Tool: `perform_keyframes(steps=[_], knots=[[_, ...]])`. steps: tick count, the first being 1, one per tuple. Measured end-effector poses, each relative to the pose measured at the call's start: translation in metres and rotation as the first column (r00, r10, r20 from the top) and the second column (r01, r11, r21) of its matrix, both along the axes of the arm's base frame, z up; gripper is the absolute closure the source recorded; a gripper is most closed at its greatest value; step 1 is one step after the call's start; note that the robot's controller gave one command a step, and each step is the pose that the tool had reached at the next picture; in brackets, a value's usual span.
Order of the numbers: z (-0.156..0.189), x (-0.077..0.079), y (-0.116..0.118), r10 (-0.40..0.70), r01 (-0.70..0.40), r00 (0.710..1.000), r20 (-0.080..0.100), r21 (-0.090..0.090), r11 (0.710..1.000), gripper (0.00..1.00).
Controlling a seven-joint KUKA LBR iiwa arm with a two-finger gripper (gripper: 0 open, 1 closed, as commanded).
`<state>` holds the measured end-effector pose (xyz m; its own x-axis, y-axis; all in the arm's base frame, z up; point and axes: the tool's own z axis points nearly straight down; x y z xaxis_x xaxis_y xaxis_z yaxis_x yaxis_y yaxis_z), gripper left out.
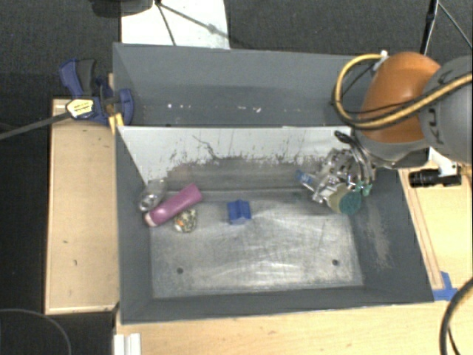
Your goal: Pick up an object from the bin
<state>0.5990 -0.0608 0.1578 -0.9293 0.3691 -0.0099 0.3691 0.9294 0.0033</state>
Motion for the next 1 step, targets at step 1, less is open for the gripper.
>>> perform_keyframes(steps=[1], knots=[[0.0360,0.0017,-0.0001,0.006,-0.006,1.000,-0.003,0.000,1.000,1.00]])
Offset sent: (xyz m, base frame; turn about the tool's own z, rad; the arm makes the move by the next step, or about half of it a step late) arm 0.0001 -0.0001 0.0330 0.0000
